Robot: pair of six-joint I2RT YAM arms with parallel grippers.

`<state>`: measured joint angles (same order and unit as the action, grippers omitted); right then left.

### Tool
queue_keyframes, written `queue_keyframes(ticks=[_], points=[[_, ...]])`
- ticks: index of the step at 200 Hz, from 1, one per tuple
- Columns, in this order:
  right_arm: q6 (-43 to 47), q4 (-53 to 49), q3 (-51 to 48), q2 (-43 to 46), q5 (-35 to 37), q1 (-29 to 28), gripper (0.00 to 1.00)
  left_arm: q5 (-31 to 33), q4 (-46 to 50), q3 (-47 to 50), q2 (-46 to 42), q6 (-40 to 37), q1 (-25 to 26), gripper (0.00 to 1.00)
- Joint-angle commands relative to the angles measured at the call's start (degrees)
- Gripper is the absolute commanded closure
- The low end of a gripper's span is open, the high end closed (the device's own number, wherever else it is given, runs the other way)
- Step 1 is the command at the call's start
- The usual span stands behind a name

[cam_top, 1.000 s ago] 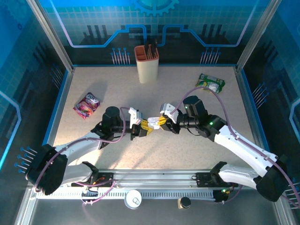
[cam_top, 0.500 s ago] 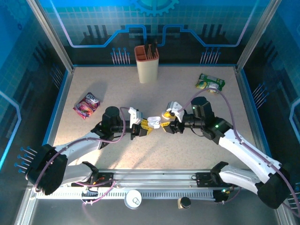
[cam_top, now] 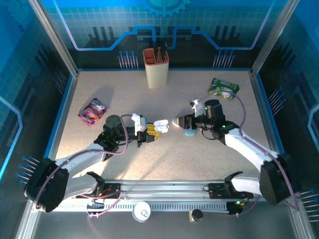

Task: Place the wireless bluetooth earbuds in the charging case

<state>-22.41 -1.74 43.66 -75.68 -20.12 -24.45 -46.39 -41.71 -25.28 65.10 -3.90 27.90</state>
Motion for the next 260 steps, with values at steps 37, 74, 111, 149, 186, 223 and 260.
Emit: queue_keyframes(ticks=[37, 74, 111, 149, 186, 223, 260], points=[[-2.23, -4.4, 15.59, -21.58, -1.73, -9.29, 0.46, -2.52, -4.77, 1.18, -5.23, 3.9, -0.04, 0.86], [-1.06, -6.53, 26.05, -34.19, -4.42, -13.78, 0.45, -2.24, -4.03, 1.53, -7.02, 4.73, 0.05, 0.85], [0.95, -10.54, 34.58, -43.8, -6.63, -16.53, 0.45, -1.94, -3.05, 1.86, -7.05, 3.94, -0.02, 0.85], [2.97, -15.69, 38.85, -48.93, -6.63, -17.76, 0.45, -1.19, -1.18, 1.32, -6.77, 2.97, 0.02, 0.85], [3.12, -16.04, 35.78, -47.14, -5.96, -17.78, 0.45, -1.25, -0.68, 1.04, -6.02, 2.74, 0.05, 0.85], [2.52, -15.88, 30.13, -42.28, -6.49, -17.96, 0.46, -1.33, -1.42, 1.04, -5.1, 2.67, 0.05, 0.85], [1.44, -15.25, 24.96, -38.18, -7.06, -18.7, 0.48, -1.25, -1.58, 0.66, -4.59, 2.33, 0.04, 0.85]])
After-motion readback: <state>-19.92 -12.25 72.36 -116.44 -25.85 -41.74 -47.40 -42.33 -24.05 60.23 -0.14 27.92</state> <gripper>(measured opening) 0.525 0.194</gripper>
